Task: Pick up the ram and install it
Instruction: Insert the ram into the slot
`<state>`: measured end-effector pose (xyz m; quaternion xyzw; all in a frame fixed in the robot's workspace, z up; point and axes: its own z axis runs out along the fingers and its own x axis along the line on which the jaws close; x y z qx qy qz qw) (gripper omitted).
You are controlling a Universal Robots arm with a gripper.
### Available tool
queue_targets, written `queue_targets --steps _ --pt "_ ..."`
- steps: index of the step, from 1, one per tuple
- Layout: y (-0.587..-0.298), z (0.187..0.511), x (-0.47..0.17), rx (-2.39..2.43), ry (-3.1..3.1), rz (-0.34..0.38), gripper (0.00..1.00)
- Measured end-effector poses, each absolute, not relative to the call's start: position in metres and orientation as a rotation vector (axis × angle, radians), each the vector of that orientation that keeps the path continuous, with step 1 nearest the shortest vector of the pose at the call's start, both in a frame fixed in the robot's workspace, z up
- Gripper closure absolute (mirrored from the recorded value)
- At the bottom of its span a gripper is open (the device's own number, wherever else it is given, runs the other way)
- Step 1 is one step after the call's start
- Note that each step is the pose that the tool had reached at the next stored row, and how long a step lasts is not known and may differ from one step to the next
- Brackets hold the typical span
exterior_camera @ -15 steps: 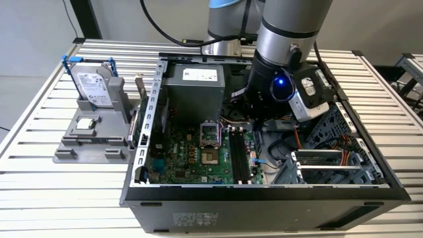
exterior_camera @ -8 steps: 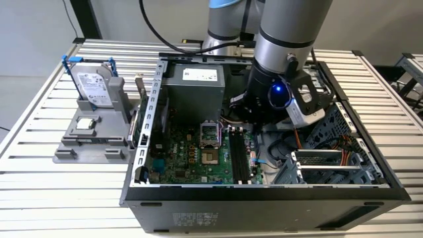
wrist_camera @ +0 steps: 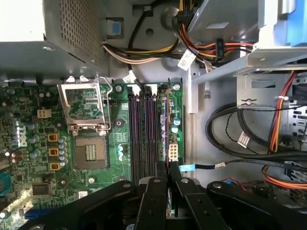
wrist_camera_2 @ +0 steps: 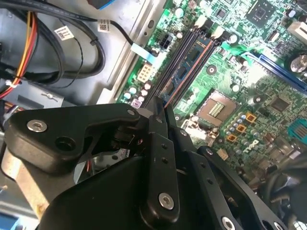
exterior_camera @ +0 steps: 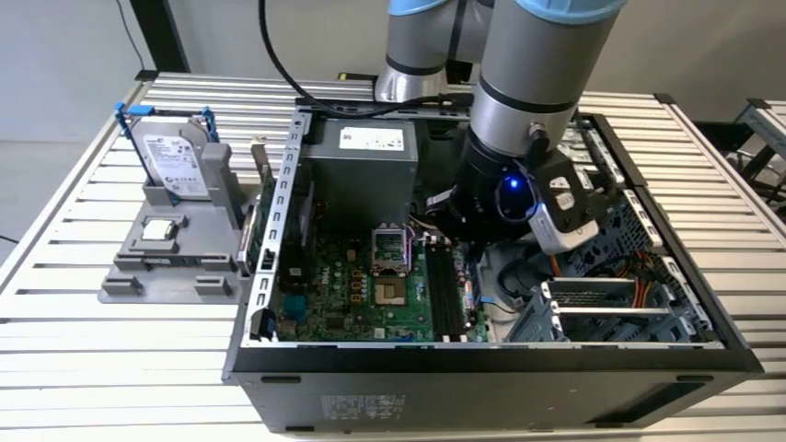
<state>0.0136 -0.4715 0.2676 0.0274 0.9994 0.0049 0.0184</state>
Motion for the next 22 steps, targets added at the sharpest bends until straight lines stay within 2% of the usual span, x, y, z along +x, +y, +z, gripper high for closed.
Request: queue_targets --steps 22 --pt "-0.473 0.239 0.014 0.067 3.141 0.014 1.0"
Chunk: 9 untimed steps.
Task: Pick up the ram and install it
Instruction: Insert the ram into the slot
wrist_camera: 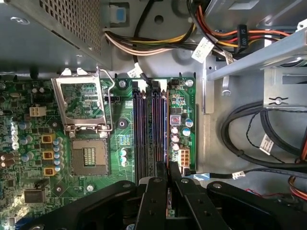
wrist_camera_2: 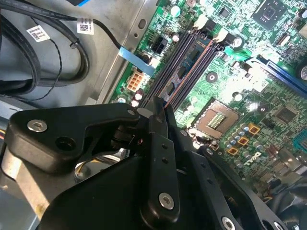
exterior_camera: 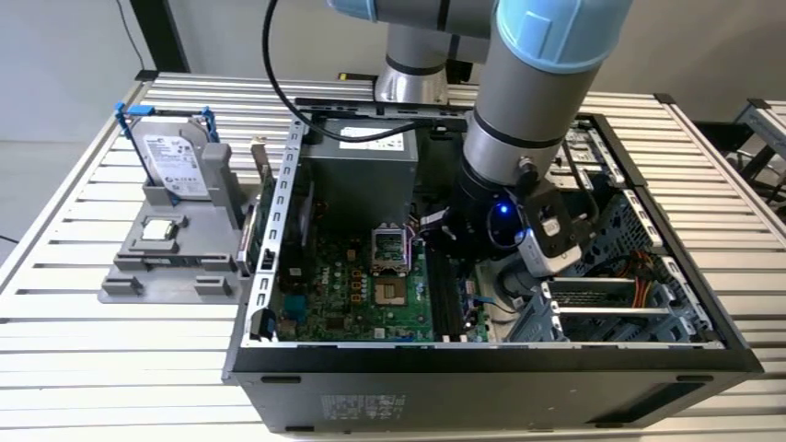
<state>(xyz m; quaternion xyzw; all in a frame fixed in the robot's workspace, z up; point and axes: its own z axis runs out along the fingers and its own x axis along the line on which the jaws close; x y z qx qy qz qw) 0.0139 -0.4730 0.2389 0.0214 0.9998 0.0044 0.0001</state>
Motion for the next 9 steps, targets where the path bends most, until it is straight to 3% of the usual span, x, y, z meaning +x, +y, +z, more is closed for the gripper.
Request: queue_targets --steps 9 --pt "-0.473 0.2318 0.0162 0.067 3.141 0.014 1.0"
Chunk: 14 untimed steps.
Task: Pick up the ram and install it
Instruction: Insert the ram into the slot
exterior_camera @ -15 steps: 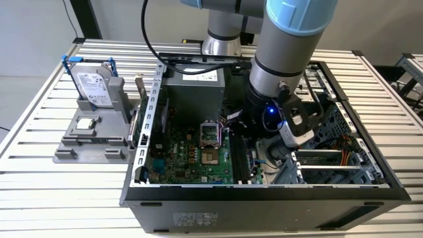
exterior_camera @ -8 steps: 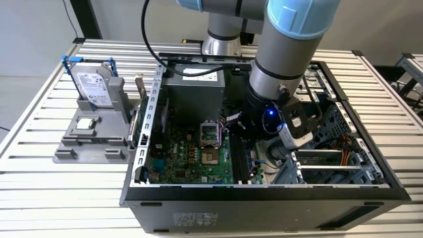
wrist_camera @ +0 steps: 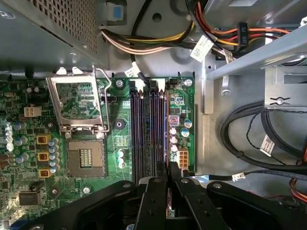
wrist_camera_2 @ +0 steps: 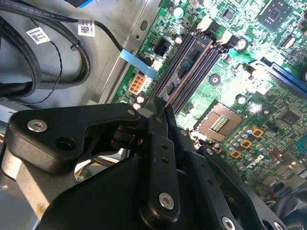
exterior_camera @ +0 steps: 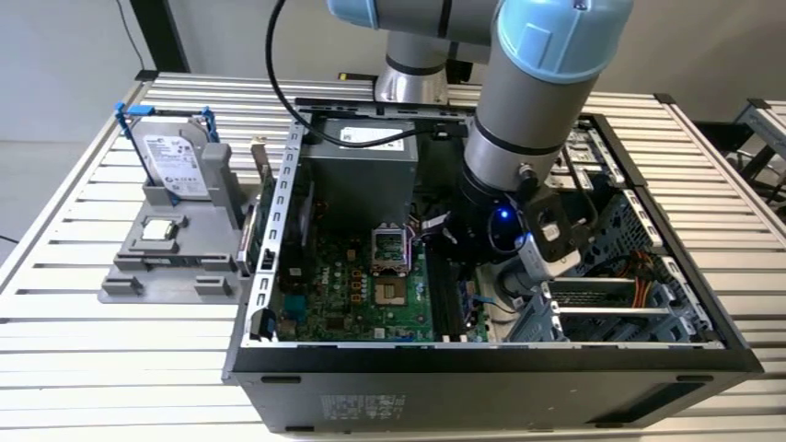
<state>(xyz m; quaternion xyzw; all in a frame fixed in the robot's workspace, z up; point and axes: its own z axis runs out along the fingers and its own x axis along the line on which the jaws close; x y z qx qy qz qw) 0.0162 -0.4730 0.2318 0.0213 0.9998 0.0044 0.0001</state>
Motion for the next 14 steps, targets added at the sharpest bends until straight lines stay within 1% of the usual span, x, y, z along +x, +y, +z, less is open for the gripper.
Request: queue_targets --steps 14 --pt "-0.473 0.2237 0.0162 0.039 3.145 0.014 1.0"
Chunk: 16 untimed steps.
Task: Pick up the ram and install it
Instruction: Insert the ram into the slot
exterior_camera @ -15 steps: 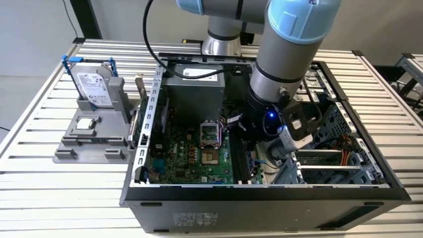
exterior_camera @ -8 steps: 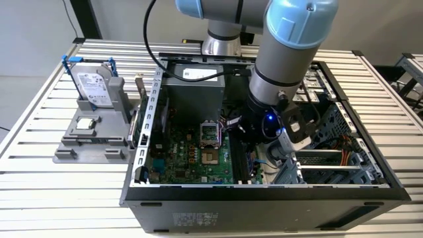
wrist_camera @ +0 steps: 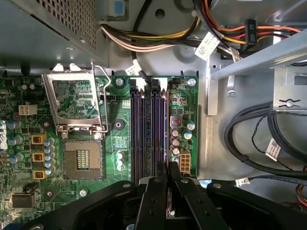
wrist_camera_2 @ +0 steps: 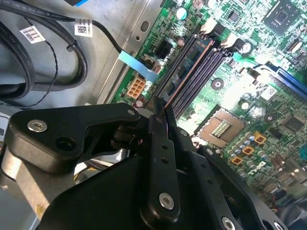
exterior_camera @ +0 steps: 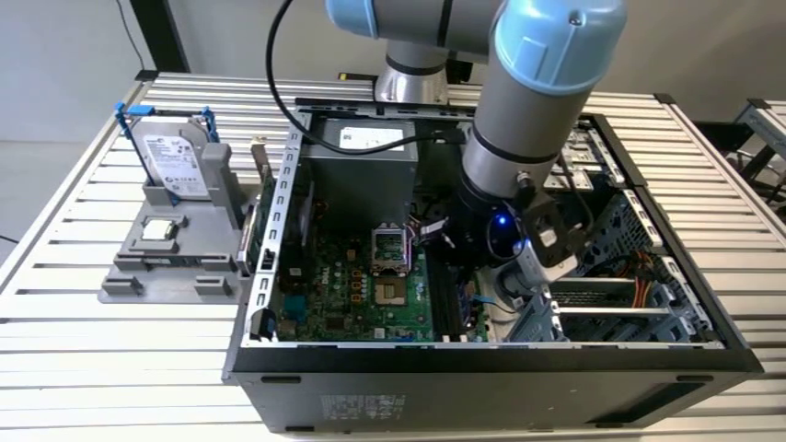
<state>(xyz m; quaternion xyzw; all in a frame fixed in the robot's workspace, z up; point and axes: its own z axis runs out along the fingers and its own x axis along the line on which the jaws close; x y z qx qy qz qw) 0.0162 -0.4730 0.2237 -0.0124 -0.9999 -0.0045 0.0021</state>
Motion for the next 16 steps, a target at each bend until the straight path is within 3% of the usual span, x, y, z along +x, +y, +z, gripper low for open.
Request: queue_targets --steps 16 --pt "-0.4738 0.2219 0.0172 -0.039 -3.129 -0.014 1.0"
